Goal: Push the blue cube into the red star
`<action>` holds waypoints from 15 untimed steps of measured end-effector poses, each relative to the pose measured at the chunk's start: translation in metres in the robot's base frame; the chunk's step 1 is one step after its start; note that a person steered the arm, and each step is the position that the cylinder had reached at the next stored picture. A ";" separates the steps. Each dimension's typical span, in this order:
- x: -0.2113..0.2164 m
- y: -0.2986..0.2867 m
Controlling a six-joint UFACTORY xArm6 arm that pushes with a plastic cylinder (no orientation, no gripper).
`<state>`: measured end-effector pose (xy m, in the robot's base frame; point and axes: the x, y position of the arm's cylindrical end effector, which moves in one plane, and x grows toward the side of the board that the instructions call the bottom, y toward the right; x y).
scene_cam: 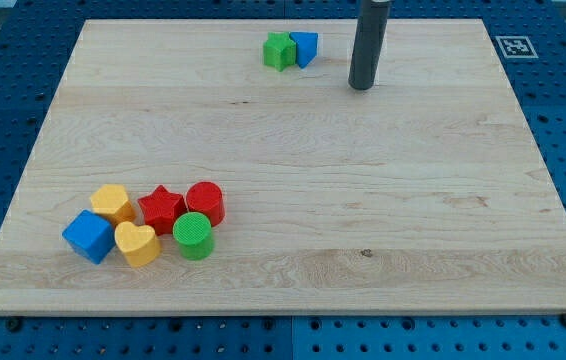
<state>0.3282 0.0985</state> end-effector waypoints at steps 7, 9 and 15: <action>0.092 0.000; 0.133 0.002; 0.227 -0.003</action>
<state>0.5548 0.0952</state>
